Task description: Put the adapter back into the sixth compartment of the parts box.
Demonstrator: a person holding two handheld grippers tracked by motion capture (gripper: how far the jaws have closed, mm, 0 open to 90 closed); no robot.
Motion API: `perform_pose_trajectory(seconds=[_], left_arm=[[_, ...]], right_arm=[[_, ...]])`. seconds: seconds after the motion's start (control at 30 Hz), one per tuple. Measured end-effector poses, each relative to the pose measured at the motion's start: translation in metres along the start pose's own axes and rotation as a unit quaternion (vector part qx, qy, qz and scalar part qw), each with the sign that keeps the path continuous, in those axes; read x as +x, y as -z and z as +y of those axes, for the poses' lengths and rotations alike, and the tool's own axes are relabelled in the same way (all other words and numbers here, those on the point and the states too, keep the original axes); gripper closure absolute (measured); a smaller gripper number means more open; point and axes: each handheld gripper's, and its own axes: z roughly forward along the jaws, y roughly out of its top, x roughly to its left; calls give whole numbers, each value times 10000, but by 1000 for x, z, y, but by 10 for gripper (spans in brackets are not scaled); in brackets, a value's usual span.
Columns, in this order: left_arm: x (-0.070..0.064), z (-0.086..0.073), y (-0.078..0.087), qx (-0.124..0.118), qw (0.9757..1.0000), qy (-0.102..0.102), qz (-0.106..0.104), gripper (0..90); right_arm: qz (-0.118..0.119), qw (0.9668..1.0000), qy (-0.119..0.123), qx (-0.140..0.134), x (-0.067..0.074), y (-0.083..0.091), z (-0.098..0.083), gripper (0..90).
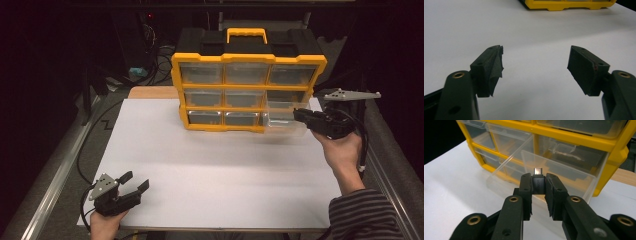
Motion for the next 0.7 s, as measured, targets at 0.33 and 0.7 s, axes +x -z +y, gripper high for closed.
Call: perform_pose_trajectory(seconds=[0.33, 0.7], left_arm=[[1, 0, 0, 6, 10000, 11, -29, 289], [0, 0, 0, 15, 10000, 1, -41, 290]], right_arm=[[-209, 9997, -66, 94, -4, -13, 6, 668], [-78, 9999, 137, 9, 7, -1, 1, 563]])
